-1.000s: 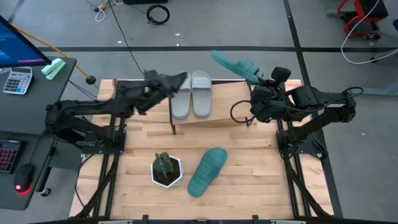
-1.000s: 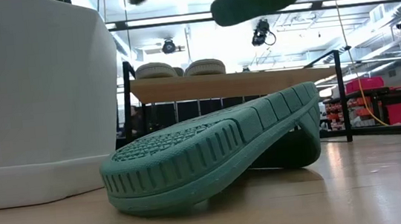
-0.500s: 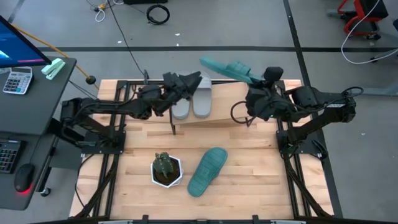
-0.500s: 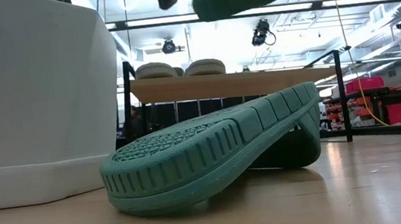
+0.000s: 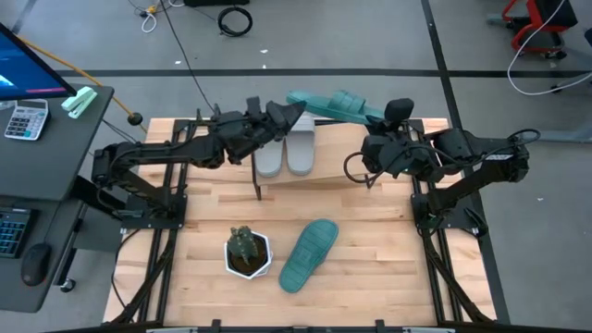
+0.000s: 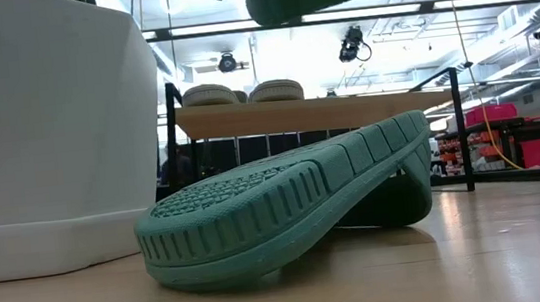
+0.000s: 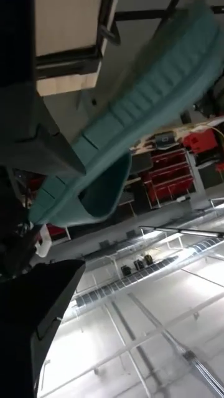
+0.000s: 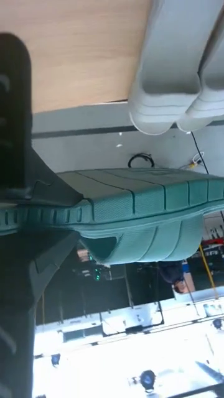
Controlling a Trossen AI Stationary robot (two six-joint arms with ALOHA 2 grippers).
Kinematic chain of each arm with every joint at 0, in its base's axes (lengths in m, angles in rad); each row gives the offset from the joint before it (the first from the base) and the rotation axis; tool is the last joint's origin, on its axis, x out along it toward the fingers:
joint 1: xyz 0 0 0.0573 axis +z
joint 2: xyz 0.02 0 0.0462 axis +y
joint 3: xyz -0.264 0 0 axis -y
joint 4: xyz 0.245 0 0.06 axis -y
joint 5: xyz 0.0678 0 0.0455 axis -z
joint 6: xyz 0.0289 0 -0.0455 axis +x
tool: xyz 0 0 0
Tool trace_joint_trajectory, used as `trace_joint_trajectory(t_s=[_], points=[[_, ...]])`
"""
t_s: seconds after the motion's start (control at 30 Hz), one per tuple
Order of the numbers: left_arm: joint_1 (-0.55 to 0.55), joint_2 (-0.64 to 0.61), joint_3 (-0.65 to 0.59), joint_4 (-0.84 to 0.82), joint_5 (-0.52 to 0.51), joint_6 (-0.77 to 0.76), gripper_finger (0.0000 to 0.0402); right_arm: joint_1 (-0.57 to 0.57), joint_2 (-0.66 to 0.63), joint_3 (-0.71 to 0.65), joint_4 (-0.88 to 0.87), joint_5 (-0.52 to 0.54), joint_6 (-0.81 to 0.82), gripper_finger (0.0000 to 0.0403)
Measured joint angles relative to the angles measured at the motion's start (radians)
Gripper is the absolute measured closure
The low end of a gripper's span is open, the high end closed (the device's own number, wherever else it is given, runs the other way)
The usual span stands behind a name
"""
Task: Pick and place slides into the shelf
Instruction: Put the right green slides on the shelf
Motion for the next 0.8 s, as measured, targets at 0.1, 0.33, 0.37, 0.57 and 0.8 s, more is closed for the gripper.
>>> trace_joint_trajectory(t_s=[0.1,0.33,0.37,0.57,0.8], points=[[0.001,-0.001,0.001,-0.032,0.0,0.0,0.0149,0.0,0.0,0.0,0.001,0.002,-0.044,0.0355],[-0.014,-0.001,0.0,-0.117,0.025,-0.026,0.0107,0.0,0.0,0.0,0.0,0.015,-0.097,0.0355],[-0.009,-0.001,0.0,-0.135,0.021,-0.027,0.0101,0.0,0.0,0.0,0.001,0.015,-0.1,0.0355],[0.034,0.0,-0.001,-0.247,-0.059,-0.168,0.0072,0.0,0.0,0.0,0.002,0.001,-0.103,0.0357],[0.083,0.0,-0.001,-0.24,-0.062,-0.26,0.0041,0.004,0.0,0.0,0.061,-0.053,-0.123,0.0357]])
